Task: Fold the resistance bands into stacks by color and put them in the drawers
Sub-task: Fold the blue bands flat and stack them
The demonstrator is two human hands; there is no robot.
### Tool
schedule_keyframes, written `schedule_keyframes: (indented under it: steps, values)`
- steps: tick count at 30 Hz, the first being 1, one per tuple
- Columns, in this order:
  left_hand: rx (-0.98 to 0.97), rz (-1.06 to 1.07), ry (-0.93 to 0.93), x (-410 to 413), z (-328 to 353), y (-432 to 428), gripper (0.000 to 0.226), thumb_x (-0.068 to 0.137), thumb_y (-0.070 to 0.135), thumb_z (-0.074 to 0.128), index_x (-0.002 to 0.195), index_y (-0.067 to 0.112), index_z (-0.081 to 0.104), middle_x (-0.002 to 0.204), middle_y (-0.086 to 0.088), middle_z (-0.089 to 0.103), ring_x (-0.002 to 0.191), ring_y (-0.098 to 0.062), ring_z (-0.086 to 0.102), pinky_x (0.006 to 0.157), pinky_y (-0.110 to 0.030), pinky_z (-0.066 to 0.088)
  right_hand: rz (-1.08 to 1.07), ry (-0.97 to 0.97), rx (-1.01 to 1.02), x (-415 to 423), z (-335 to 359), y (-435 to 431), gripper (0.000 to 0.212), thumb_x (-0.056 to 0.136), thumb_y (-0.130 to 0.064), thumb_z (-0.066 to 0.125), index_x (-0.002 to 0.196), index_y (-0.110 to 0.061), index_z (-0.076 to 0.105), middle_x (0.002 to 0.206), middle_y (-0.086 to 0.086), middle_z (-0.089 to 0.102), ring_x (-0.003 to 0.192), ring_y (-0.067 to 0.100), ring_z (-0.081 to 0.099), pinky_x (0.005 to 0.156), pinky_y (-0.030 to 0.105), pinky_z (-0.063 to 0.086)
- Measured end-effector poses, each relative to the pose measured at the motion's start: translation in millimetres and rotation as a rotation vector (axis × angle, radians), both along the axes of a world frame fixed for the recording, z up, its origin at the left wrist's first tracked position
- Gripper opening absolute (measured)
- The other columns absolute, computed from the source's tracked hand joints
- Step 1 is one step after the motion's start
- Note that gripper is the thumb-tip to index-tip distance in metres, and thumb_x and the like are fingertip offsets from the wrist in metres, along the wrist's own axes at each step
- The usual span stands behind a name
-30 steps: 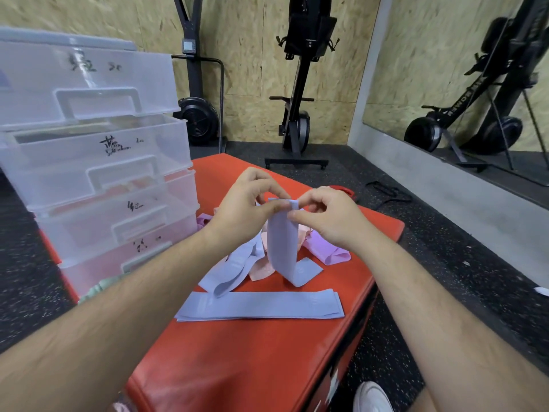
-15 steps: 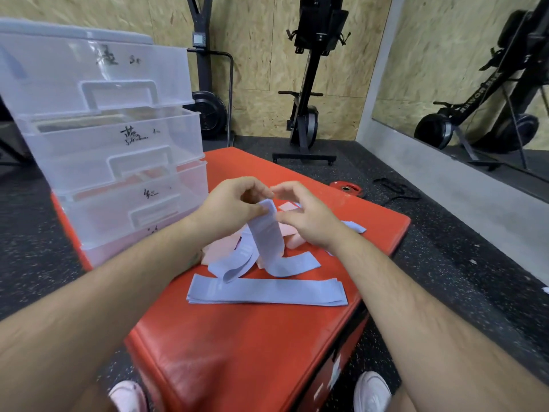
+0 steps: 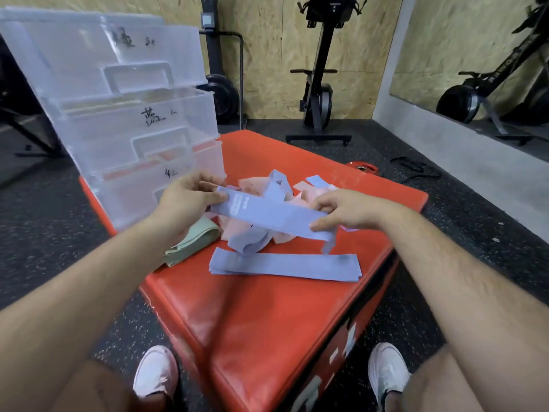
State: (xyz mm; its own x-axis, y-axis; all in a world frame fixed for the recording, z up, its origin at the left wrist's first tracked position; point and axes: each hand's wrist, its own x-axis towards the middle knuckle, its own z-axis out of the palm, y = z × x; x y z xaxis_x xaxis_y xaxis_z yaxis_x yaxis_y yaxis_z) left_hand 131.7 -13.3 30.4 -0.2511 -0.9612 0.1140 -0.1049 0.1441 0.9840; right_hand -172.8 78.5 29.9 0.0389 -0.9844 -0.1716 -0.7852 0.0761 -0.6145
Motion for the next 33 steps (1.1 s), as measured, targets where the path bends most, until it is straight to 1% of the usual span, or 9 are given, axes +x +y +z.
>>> schedule_keyframes:
  steps: [2,6,9,12,17,22,25,29,33]
  values:
    - [0.026,-0.012,-0.03,5,-11,5,0.023,0.082,-0.01,0.068,0.088,0.012,0.066,0.082,-0.012,0.053,0.075,-0.021,0.055,0.068,-0.027,0.05,-0.019,0.01,0.025,-14,-2,9,0.025,0.08,-0.04,0.08,0.099,-0.026,0.072,0.076,-0.015,0.065,0.074,0.009,0.057,0.071,0.031,0.043]
    - [0.082,-0.022,-0.251,16,-39,13,0.021,0.082,-0.007,0.069,0.083,0.014,0.068,0.064,-0.001,0.054,0.056,-0.013,0.048,0.049,-0.018,0.041,-0.016,-0.047,0.091,-24,-15,28,0.018,0.088,-0.027,0.075,0.105,-0.027,0.07,0.064,-0.005,0.049,0.058,0.01,0.042,0.057,0.029,0.031]
    - [0.069,-0.039,-0.358,23,-58,15,0.02,0.08,-0.005,0.074,0.085,0.014,0.069,0.06,0.004,0.048,0.049,-0.006,0.041,0.044,-0.012,0.034,0.017,0.019,0.155,-15,-28,37,0.021,0.091,-0.025,0.072,0.111,-0.028,0.066,0.054,-0.012,0.046,0.048,0.005,0.038,0.049,0.02,0.03]
    - [-0.113,-0.045,-0.532,23,-68,20,0.018,0.079,-0.005,0.074,0.084,0.012,0.071,0.069,0.001,0.056,0.06,-0.01,0.048,0.048,-0.006,0.036,0.015,0.12,0.111,-2,-42,38,0.02,0.091,-0.025,0.071,0.111,-0.028,0.068,0.061,-0.014,0.054,0.051,-0.002,0.047,0.049,0.013,0.035]
    - [-0.252,-0.043,-0.757,16,-83,14,0.015,0.083,0.001,0.067,0.091,0.012,0.075,0.091,-0.005,0.07,0.082,-0.02,0.06,0.056,-0.008,0.036,-0.038,0.277,0.052,4,-56,37,0.022,0.09,-0.034,0.069,0.111,-0.037,0.068,0.105,-0.007,0.067,0.097,0.015,0.062,0.082,0.026,0.048]
    - [-0.37,-0.136,-0.969,15,-99,2,0.022,0.084,0.006,0.06,0.09,0.019,0.077,0.098,0.003,0.073,0.098,-0.027,0.062,0.084,-0.028,0.048,0.008,0.413,0.067,5,-65,34,0.027,0.092,-0.037,0.065,0.118,-0.034,0.068,0.115,-0.004,0.057,0.108,0.016,0.056,0.096,0.032,0.045]
    - [-0.421,-0.144,-1.047,16,-100,2,0.026,0.08,0.012,0.055,0.092,0.026,0.073,0.107,0.006,0.066,0.108,-0.029,0.054,0.096,-0.04,0.044,0.076,0.51,0.022,2,-66,32,0.035,0.09,-0.048,0.065,0.123,-0.037,0.064,0.123,-0.002,0.054,0.117,0.021,0.052,0.104,0.037,0.041]
    - [-0.446,-0.272,-1.07,17,-95,10,0.053,0.067,0.03,0.038,0.111,0.034,0.068,0.119,0.012,0.065,0.119,-0.018,0.054,0.102,-0.041,0.041,0.15,0.474,0.093,1,-63,40,0.076,0.07,-0.064,0.078,0.137,-0.039,0.052,0.131,-0.01,0.051,0.122,0.013,0.049,0.108,0.037,0.041]
    - [-0.475,-0.339,-1.056,15,-93,12,0.059,0.068,0.063,0.04,0.116,0.037,0.064,0.121,0.016,0.064,0.119,-0.013,0.055,0.106,-0.042,0.038,0.173,0.487,0.048,1,-69,41,0.071,0.072,-0.056,0.08,0.135,-0.036,0.053,0.128,-0.005,0.053,0.118,0.016,0.052,0.105,0.038,0.042]
